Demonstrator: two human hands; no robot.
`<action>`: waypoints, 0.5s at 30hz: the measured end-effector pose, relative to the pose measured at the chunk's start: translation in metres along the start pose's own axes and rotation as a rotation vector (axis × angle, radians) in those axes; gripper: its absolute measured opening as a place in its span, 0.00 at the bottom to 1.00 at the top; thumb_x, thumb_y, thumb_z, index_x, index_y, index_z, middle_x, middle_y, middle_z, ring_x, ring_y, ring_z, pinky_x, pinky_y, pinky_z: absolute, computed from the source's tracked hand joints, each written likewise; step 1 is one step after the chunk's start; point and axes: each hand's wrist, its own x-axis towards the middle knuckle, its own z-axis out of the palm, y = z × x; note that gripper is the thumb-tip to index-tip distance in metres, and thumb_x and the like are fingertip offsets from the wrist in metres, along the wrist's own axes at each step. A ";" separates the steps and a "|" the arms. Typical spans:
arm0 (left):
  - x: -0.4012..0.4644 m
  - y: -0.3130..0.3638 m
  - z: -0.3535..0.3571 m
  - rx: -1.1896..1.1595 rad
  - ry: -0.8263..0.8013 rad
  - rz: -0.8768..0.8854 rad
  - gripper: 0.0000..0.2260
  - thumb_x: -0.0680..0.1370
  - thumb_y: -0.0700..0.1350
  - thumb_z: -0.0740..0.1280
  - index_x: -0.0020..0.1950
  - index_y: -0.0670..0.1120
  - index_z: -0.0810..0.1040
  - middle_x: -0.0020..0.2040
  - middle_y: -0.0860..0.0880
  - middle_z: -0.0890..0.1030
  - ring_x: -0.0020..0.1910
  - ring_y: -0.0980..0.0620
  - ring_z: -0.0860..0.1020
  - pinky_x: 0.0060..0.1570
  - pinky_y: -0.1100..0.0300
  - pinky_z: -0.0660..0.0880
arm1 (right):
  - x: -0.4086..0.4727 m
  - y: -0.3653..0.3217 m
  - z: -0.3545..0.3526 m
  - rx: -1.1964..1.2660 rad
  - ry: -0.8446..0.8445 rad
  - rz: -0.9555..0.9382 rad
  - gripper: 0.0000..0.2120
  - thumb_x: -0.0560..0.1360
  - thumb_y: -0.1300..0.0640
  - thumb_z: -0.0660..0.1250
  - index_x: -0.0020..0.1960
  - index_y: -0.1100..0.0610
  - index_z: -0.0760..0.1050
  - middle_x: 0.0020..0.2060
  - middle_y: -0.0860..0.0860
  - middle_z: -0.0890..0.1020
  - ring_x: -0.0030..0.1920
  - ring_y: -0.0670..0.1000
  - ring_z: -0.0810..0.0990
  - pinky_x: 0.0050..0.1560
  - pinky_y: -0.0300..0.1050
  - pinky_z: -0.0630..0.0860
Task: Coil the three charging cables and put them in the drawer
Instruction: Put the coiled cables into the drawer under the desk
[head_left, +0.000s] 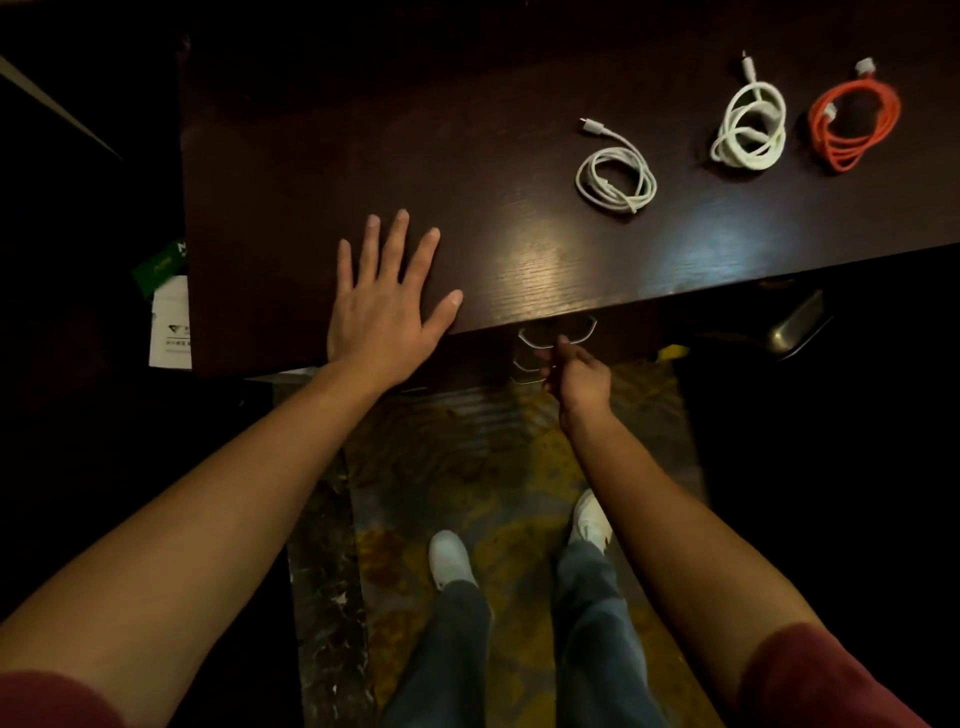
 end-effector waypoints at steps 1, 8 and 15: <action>0.000 0.000 0.000 0.002 0.003 0.000 0.33 0.82 0.68 0.45 0.83 0.53 0.48 0.84 0.45 0.47 0.83 0.41 0.44 0.79 0.38 0.46 | 0.000 0.000 0.001 0.011 0.004 -0.005 0.07 0.83 0.58 0.63 0.48 0.57 0.77 0.39 0.54 0.84 0.30 0.46 0.76 0.29 0.40 0.70; 0.000 0.000 -0.002 0.011 -0.005 -0.001 0.33 0.82 0.68 0.45 0.83 0.53 0.48 0.84 0.45 0.47 0.83 0.41 0.44 0.79 0.38 0.46 | -0.002 0.012 -0.003 -0.020 0.038 -0.010 0.09 0.84 0.58 0.62 0.48 0.59 0.77 0.40 0.55 0.83 0.29 0.46 0.76 0.28 0.39 0.73; -0.001 0.001 -0.004 -0.006 -0.006 0.002 0.33 0.82 0.67 0.45 0.83 0.53 0.49 0.84 0.45 0.48 0.83 0.41 0.45 0.79 0.38 0.46 | -0.026 0.040 -0.042 -0.025 0.015 0.052 0.08 0.84 0.60 0.62 0.57 0.62 0.77 0.41 0.56 0.82 0.25 0.44 0.76 0.25 0.37 0.72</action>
